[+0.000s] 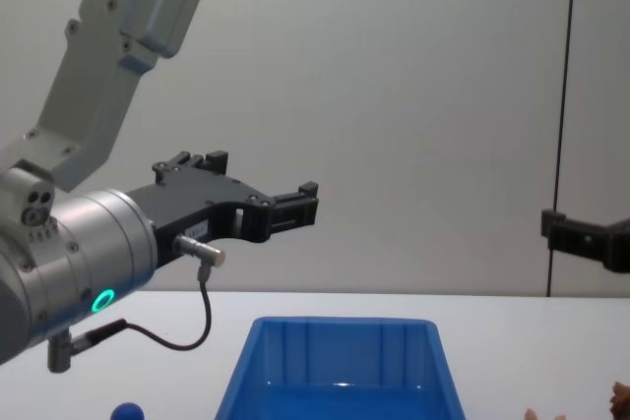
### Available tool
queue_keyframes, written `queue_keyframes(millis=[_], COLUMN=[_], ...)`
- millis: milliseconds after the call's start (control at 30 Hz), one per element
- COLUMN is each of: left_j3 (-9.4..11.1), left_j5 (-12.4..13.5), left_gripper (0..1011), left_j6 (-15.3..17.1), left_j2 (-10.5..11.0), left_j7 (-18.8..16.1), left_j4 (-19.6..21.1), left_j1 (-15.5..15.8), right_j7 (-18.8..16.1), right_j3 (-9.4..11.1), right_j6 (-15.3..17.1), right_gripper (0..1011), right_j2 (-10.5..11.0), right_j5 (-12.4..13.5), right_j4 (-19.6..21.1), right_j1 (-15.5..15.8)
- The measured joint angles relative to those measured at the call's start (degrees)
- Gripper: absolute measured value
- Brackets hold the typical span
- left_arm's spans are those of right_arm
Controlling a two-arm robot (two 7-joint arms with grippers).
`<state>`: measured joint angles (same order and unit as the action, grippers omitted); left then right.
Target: Pick up the two dolls from the table and place them into the box.
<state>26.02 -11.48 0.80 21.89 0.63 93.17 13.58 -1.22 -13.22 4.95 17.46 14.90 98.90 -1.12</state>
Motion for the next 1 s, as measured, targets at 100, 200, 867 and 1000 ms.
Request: queue_keyframes(millis=[100,200,867,1000], left_j3=[0.0,0.0,0.0,0.0], left_j5=[0.0,0.0,0.0,0.0], left_gripper=[1001,1001,1001,1001], left_j6=[0.0,0.0,0.0,0.0], left_j2=[0.0,0.0,0.0,0.0], left_j7=[0.0,0.0,0.0,0.0], left_j4=[0.0,0.0,0.0,0.0], left_j1=[0.0,0.0,0.0,0.0], right_j7=[0.72,2.05,9.83,11.01], right_j3=[-0.08,-0.25,-0.9,-0.9], right_j6=[1.03,3.06,13.06,14.57], right_gripper=[1001,1001,1001,1001], right_j2=[-0.43,-1.11,-3.31,-3.6], right_j5=[-0.37,-1.1,-3.07,-2.63], right_j4=[-0.61,-1.5,-2.68,-2.63], right_j1=[-0.45,-1.03,-0.23,0.31])
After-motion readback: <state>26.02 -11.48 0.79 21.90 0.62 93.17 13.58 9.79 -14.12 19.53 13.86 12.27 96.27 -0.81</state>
